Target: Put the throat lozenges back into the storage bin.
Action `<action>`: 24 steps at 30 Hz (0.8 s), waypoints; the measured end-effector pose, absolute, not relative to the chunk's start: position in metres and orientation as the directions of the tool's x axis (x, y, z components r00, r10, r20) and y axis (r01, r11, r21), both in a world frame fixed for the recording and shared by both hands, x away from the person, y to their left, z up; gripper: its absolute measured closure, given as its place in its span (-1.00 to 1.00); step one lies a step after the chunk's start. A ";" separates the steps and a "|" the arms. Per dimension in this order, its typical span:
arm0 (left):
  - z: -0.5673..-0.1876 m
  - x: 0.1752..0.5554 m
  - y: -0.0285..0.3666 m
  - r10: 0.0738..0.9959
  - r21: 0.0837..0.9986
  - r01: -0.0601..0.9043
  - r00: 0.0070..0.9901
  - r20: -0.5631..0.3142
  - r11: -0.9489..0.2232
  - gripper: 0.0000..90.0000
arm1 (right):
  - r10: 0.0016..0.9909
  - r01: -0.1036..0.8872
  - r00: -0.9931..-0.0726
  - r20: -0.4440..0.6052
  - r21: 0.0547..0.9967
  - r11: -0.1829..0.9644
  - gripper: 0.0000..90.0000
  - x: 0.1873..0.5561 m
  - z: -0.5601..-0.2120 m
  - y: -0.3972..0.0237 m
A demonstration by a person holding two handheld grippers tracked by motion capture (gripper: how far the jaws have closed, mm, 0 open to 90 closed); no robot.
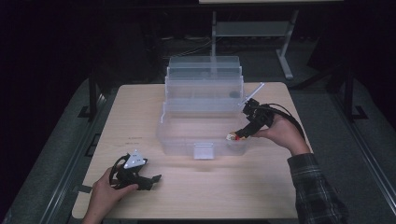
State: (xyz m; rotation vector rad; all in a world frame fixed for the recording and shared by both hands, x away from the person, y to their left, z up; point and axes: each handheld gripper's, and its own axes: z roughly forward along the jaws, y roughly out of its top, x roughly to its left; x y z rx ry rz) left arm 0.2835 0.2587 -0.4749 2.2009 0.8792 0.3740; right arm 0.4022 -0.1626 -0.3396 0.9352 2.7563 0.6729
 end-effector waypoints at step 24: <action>-0.475 0.284 0.259 0.689 0.719 0.478 0.725 0.001 -0.504 -0.73 | 0.667 0.581 -0.745 -0.012 0.479 0.658 -0.96 0.374 -0.341 -0.207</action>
